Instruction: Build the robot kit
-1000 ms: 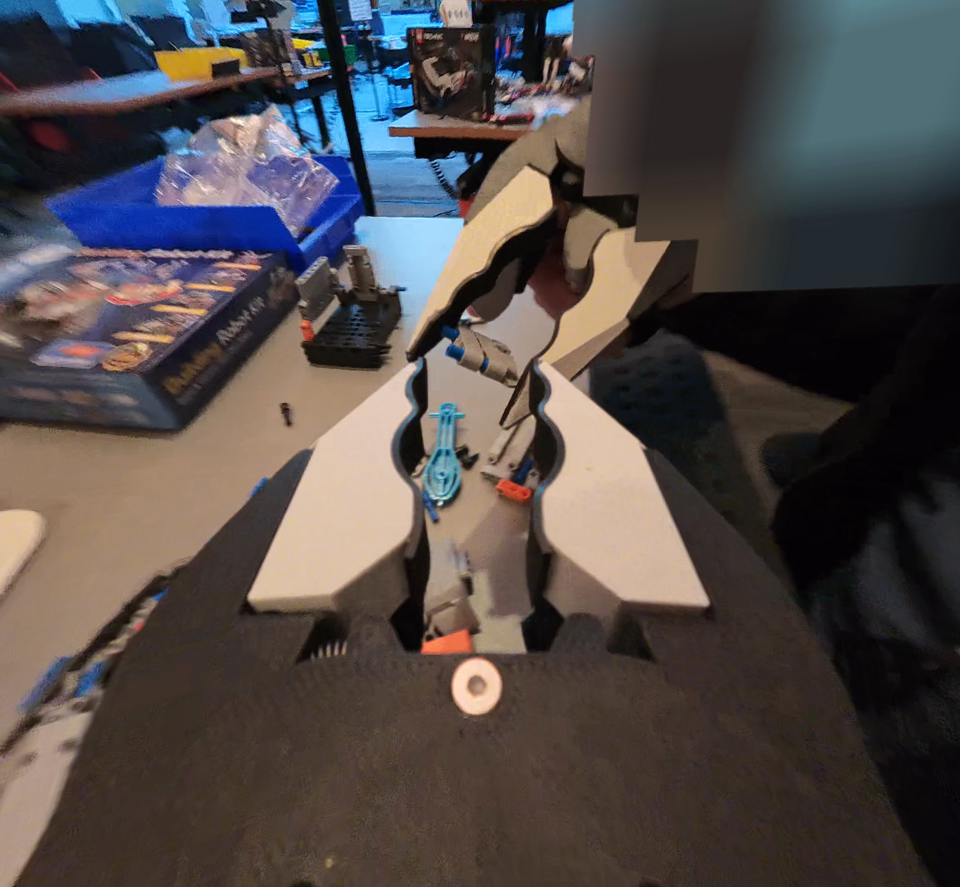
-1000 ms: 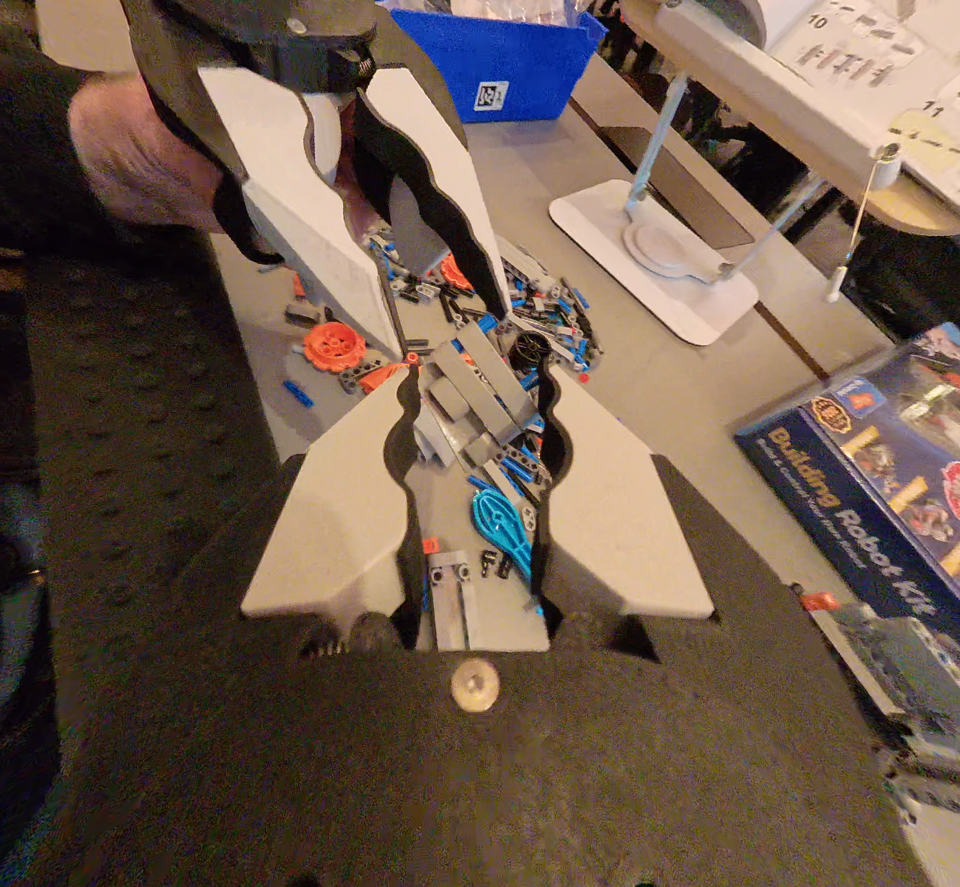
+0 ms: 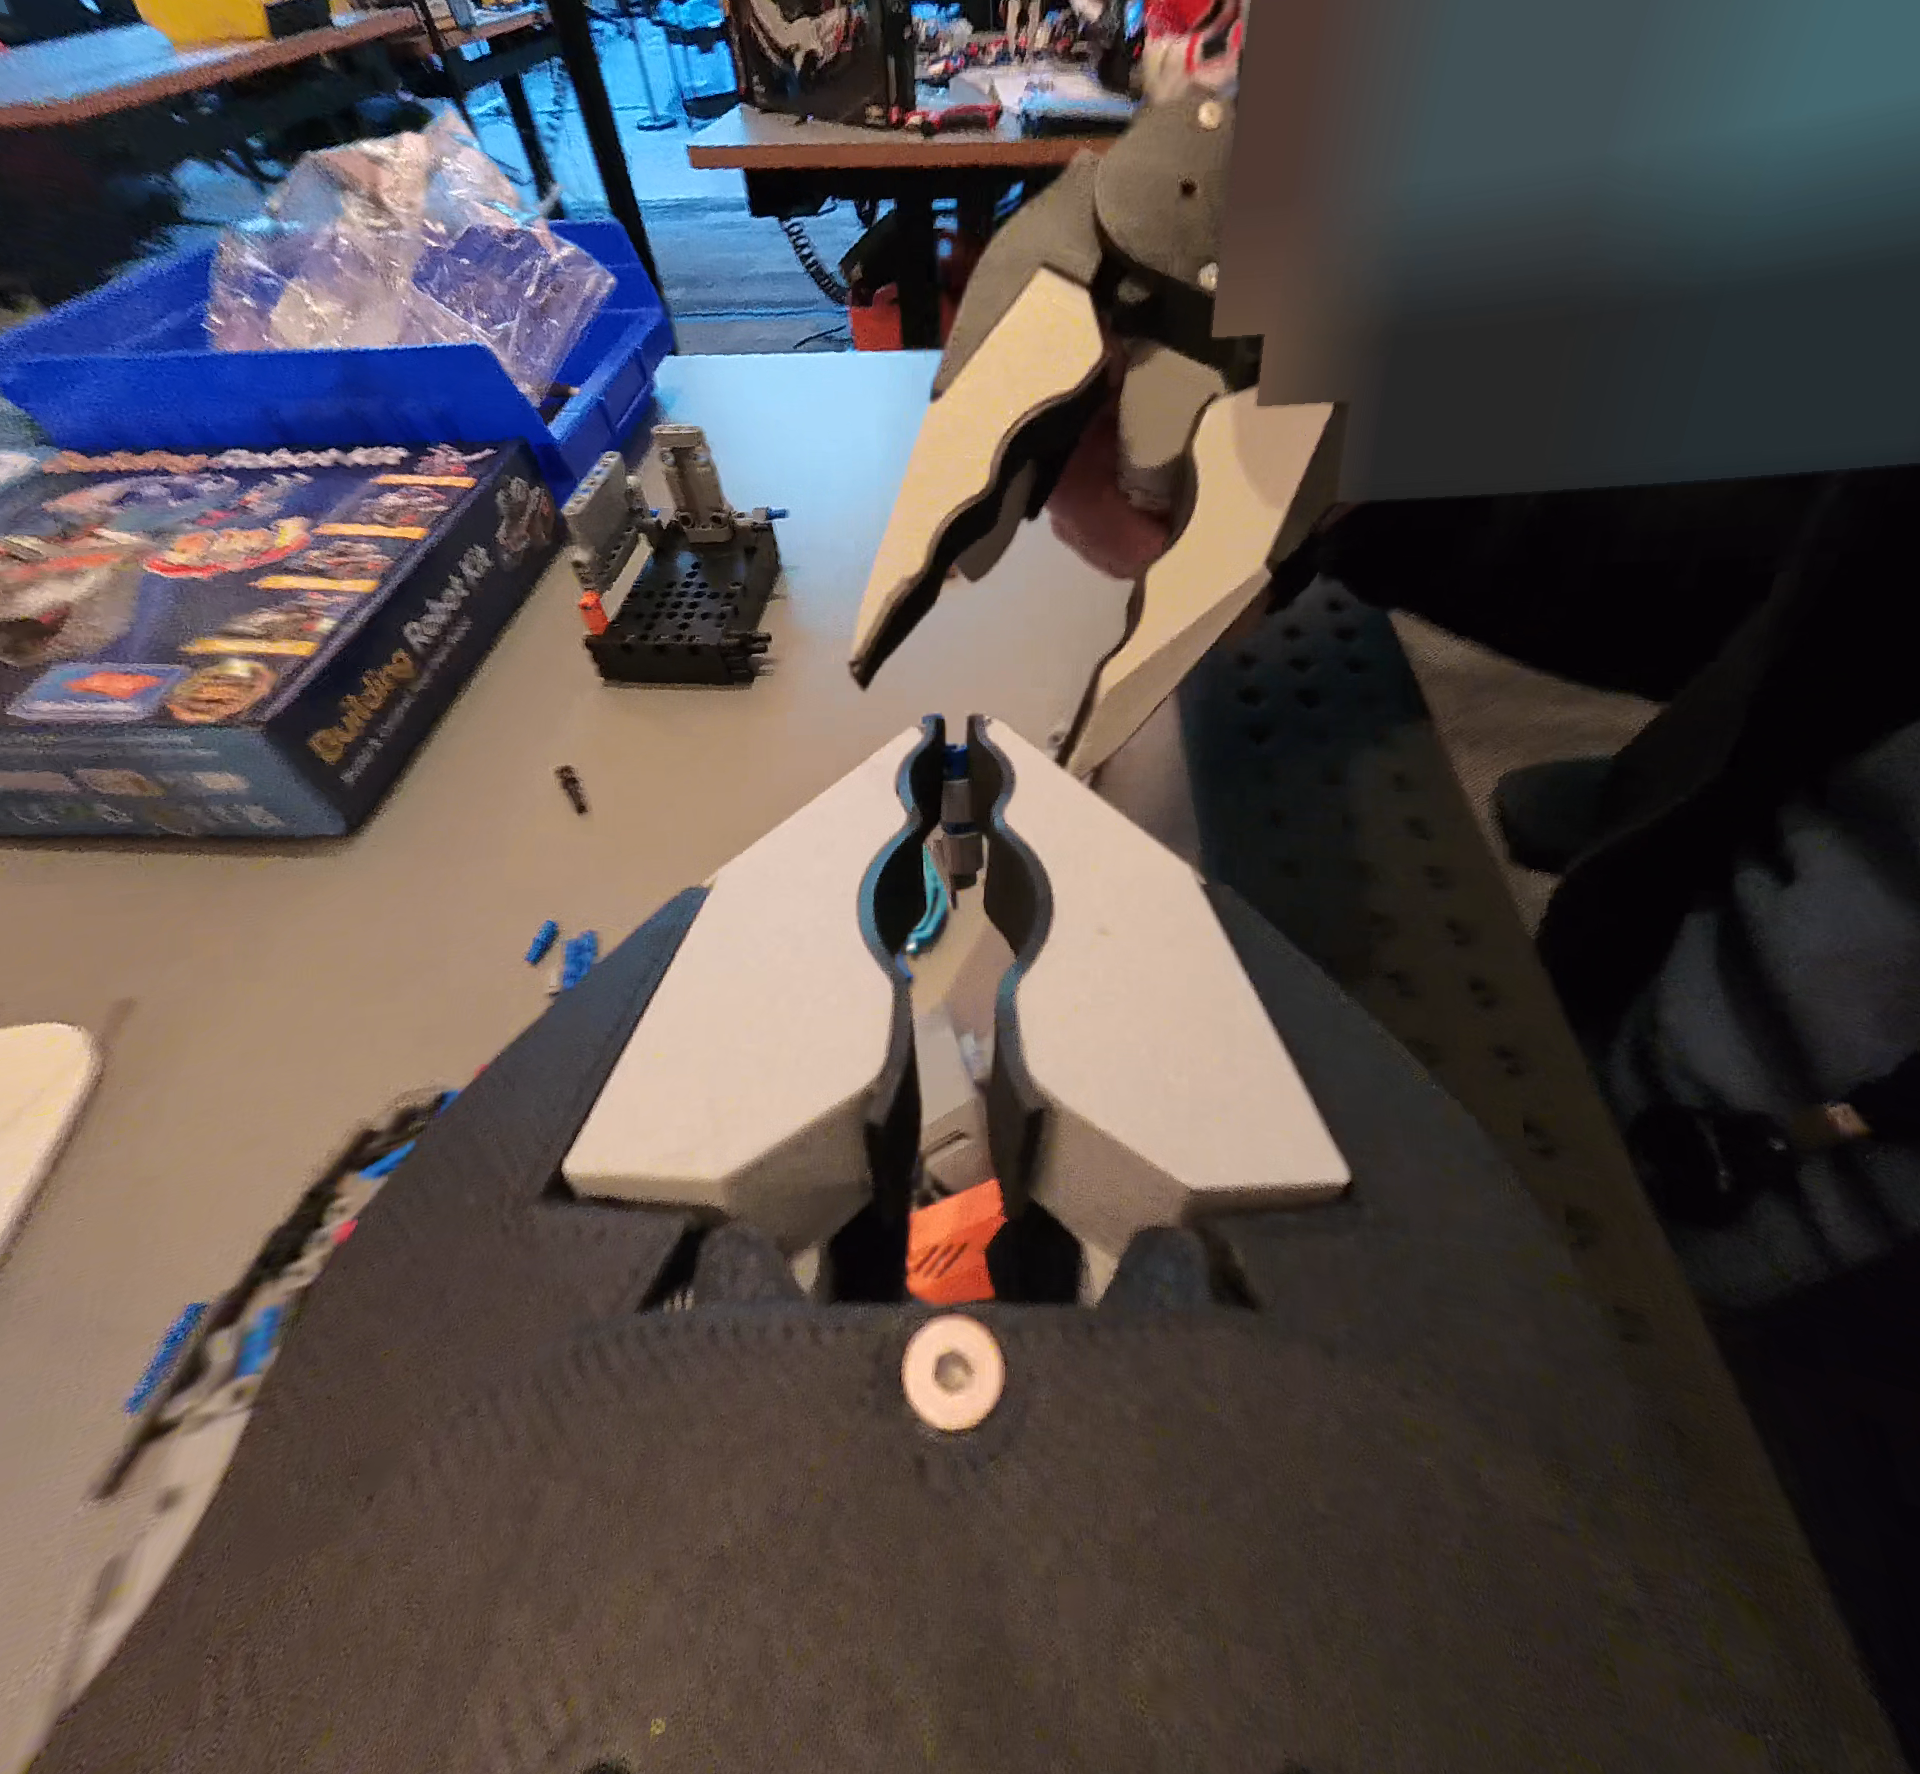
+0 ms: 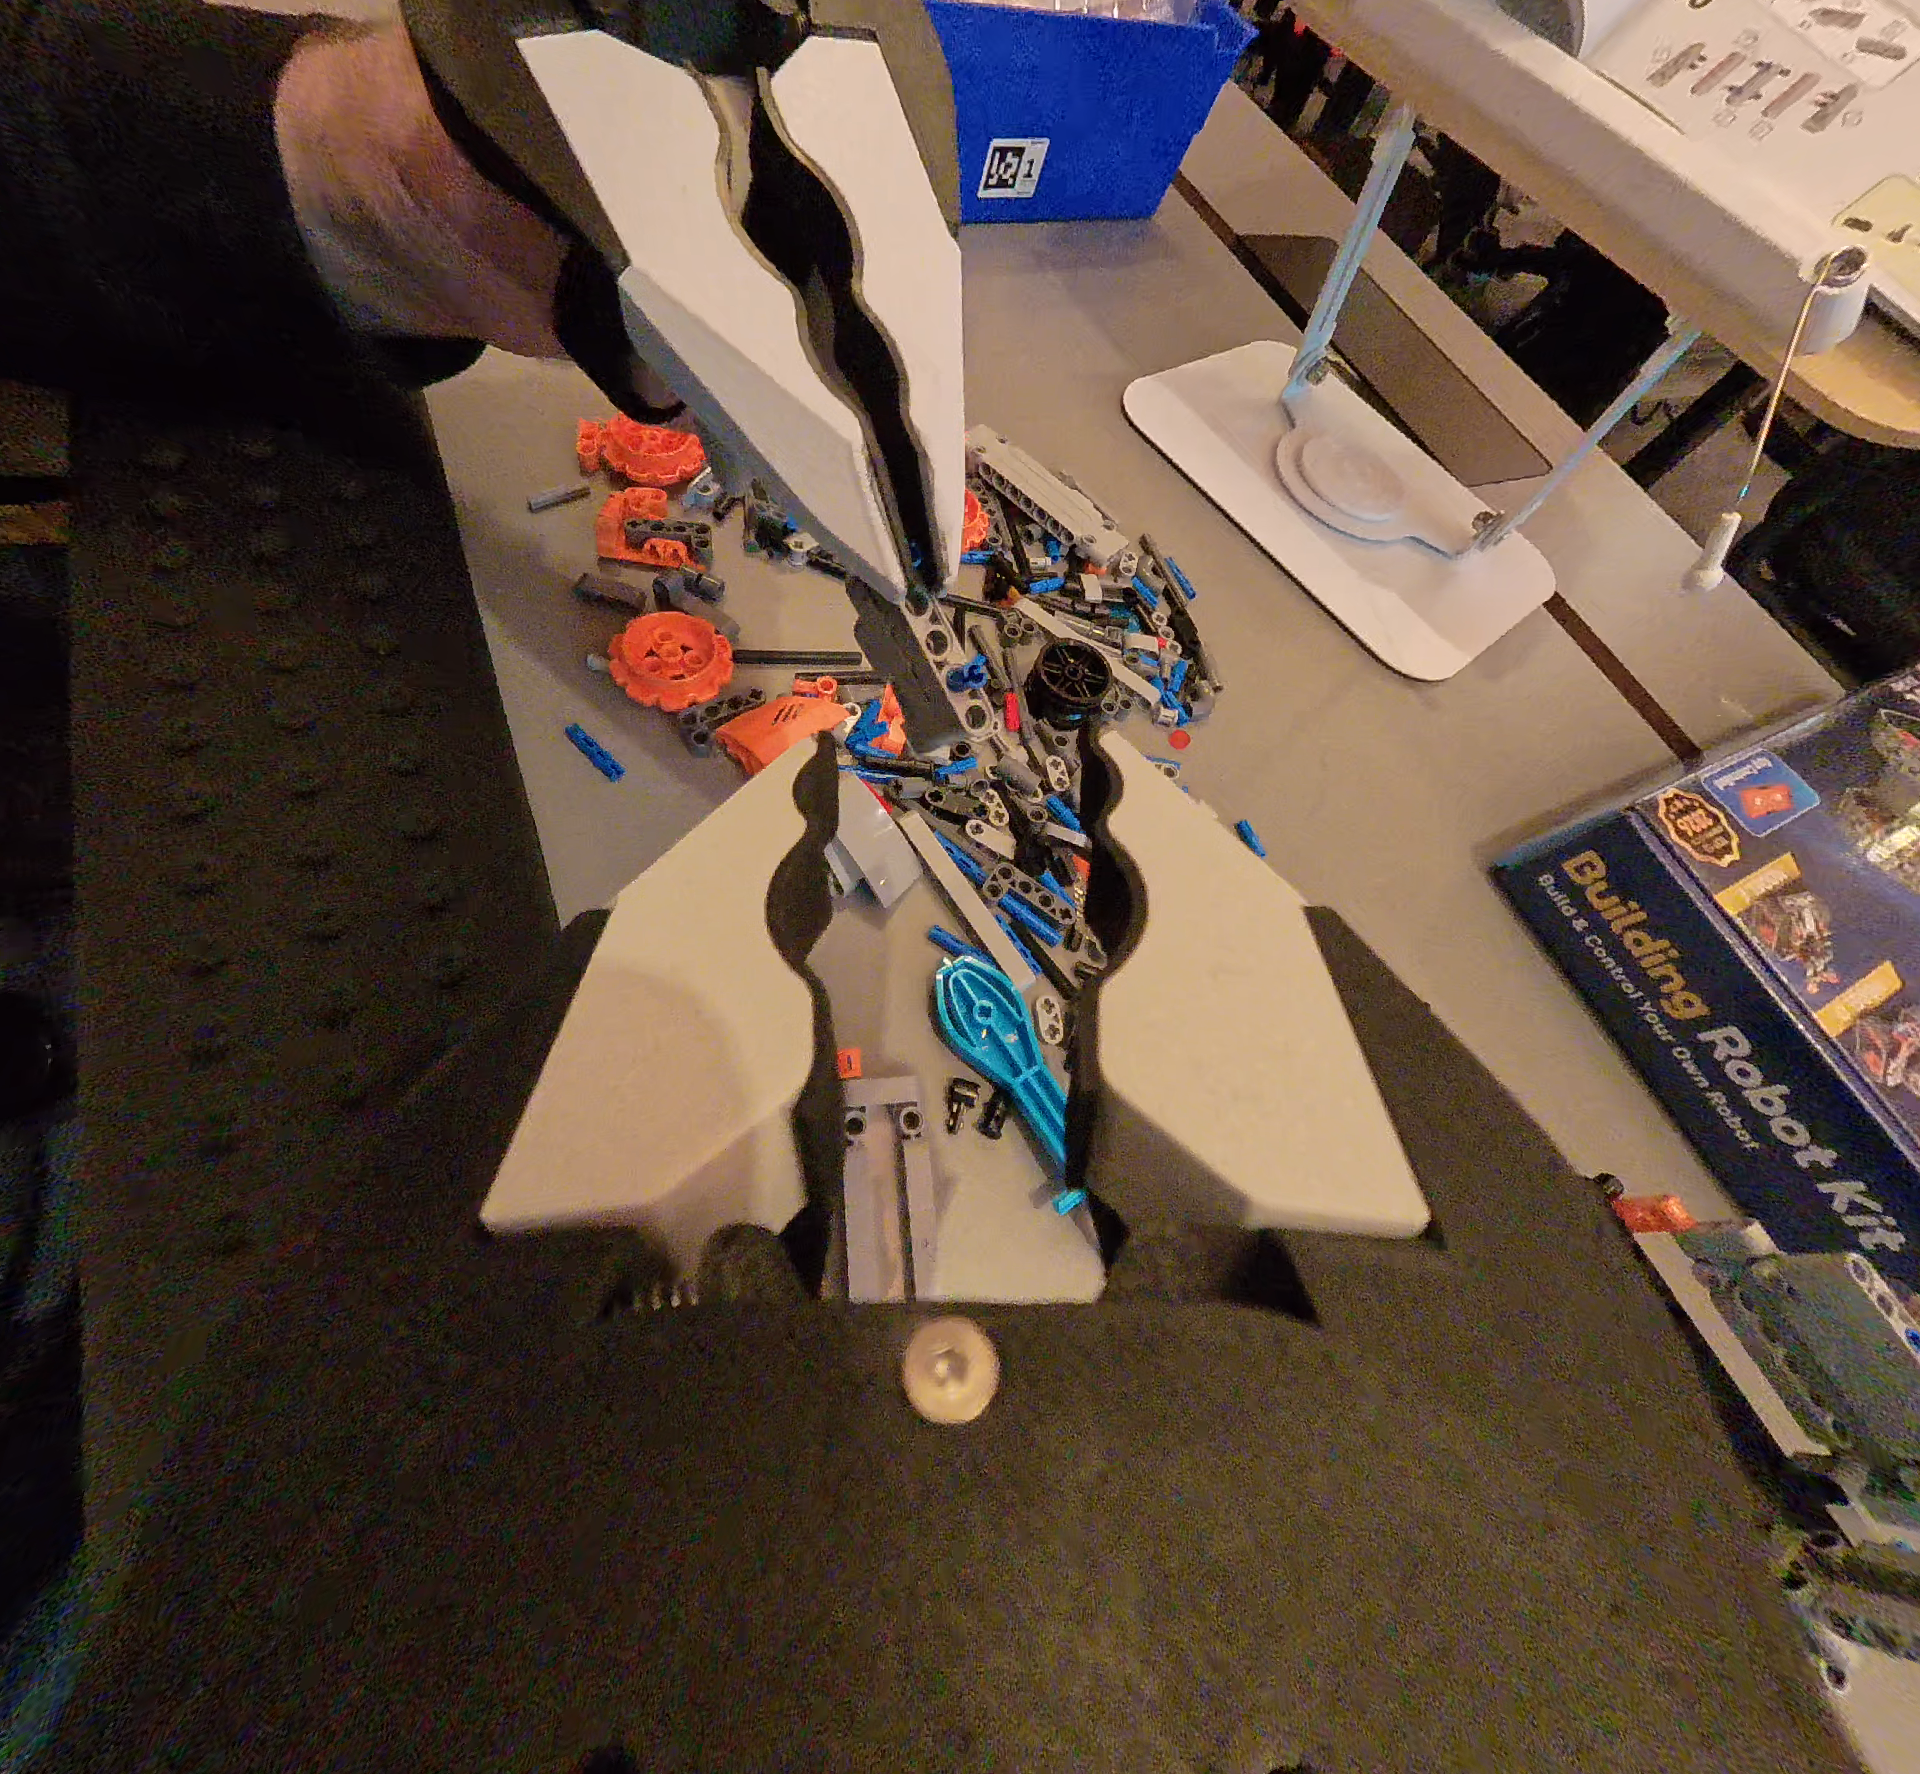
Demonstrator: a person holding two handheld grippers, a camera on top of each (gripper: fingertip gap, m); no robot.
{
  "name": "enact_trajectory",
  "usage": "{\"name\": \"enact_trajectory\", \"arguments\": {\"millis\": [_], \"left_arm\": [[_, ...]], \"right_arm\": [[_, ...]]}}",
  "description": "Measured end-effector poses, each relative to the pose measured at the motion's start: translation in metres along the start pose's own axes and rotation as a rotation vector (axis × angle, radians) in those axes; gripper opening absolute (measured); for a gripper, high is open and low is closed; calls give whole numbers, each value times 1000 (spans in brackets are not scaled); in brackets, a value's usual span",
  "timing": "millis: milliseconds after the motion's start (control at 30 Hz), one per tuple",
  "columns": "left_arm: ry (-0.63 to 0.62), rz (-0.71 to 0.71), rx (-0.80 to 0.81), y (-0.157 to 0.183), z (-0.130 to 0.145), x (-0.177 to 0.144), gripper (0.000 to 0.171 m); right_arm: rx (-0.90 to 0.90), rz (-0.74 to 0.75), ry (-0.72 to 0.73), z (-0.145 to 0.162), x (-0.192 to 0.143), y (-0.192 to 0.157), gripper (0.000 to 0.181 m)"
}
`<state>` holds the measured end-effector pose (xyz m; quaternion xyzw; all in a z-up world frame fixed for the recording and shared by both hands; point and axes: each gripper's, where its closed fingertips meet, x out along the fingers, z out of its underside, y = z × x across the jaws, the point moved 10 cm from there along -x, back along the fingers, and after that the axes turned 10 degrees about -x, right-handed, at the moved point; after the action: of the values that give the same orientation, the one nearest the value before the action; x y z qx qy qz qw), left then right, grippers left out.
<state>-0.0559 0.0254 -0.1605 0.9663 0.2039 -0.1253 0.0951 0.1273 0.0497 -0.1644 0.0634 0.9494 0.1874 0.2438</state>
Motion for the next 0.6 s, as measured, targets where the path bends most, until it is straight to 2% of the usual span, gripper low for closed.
{"name": "enact_trajectory", "arguments": {"millis": [100,167,200,267,300,400,433,500,600], "left_arm": [[56,89,-212,-9,-2,4,1],[110,152,-354,-18,-1,7,1],[125,194,-425,-21,0,8,1],[138,241,-511,-24,4,12,1],[145,260,-541,-25,5,13,1],[161,262,-532,-27,3,12,2],[157,258,-496,-27,2,10,7],[141,231,-367,-23,-4,5,24],[29,164,-101,-10,-10,5,38]], "right_arm": [[-144,82,-45,-4,9,-7,62],[-323,185,-105,-6,19,-18,63],[-372,209,-141,-5,25,-23,60],[-432,281,-182,-3,30,-24,42],[-449,297,-187,-2,30,-24,42],[-343,218,-122,-4,25,-19,41],[-308,188,-108,-4,23,-17,40],[-235,101,-61,-3,17,-11,41],[-171,-40,60,-4,6,-6,40]]}}
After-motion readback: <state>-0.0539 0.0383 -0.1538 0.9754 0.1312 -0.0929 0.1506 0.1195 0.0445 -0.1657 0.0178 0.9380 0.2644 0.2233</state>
